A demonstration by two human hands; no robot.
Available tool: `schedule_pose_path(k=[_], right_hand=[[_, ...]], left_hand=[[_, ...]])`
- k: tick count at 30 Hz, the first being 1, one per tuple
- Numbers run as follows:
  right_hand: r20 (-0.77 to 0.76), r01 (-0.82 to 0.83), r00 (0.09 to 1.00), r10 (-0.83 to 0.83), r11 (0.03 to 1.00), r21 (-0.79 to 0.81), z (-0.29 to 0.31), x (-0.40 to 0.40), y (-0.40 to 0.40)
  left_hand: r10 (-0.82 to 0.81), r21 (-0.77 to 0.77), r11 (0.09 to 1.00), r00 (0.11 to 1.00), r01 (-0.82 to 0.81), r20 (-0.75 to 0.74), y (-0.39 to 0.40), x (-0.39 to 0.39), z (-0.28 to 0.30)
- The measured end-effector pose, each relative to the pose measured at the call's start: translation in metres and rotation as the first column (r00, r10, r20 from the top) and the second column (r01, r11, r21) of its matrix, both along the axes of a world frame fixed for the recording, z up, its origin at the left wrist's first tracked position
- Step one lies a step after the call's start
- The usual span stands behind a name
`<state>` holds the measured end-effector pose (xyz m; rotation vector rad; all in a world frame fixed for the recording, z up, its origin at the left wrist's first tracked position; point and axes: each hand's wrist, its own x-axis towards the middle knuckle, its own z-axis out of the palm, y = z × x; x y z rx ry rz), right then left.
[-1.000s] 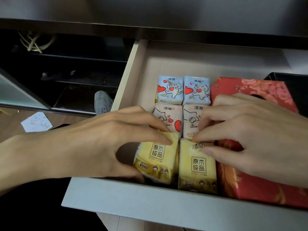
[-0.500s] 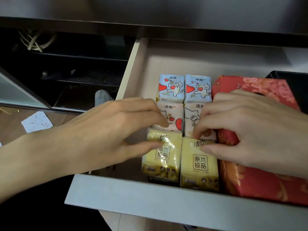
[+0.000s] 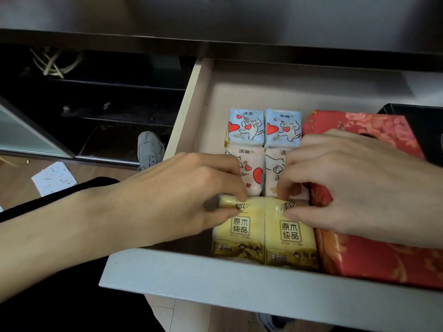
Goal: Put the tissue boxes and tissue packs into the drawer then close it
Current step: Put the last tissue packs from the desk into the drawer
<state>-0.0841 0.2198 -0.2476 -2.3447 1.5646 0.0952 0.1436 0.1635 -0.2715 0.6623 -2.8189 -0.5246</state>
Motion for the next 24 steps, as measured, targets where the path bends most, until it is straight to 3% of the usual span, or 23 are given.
schedule_pose_path(k=[3, 5, 8, 11, 15, 20, 24], right_hand=[[-0.002, -0.050, 0.999, 0.050, 0.998, -0.042, 0.003, -0.001, -0.005], [0.013, -0.018, 1.000, 0.020, 0.988, -0.150, 0.021, -0.006, -0.018], [0.238, 0.077, 0.971, -0.004, 0.951, -0.298, 0.044, -0.016, -0.051], [0.458, 0.214, 0.888, -0.046, 0.922, -0.322, 0.057, -0.018, -0.101], [0.584, 0.366, 0.800, -0.136, 0.882, -0.297, 0.066, -0.016, -0.184], [0.508, 0.491, 0.799, -0.322, 0.837, -0.243, 0.059, -0.013, -0.289], [0.302, 0.389, 0.901, -0.312, 0.889, -0.242, 0.045, -0.004, -0.336]], left_hand=[[0.017, -0.045, 0.999, 1.000, -0.017, -0.017, -0.003, -0.002, 0.012], [0.060, -0.049, 0.997, 0.997, -0.063, -0.056, -0.014, -0.001, 0.025], [0.181, -0.064, 0.980, 0.974, -0.191, -0.138, -0.040, 0.006, 0.047], [0.349, -0.028, 0.932, 0.913, -0.362, -0.210, -0.074, 0.010, 0.065], [0.513, -0.022, 0.841, 0.810, -0.541, -0.284, -0.138, 0.003, 0.080], [0.690, 0.026, 0.717, 0.704, -0.696, -0.166, -0.212, -0.009, 0.096], [0.648, 0.050, 0.759, 0.748, -0.649, -0.141, -0.195, -0.020, 0.083]])
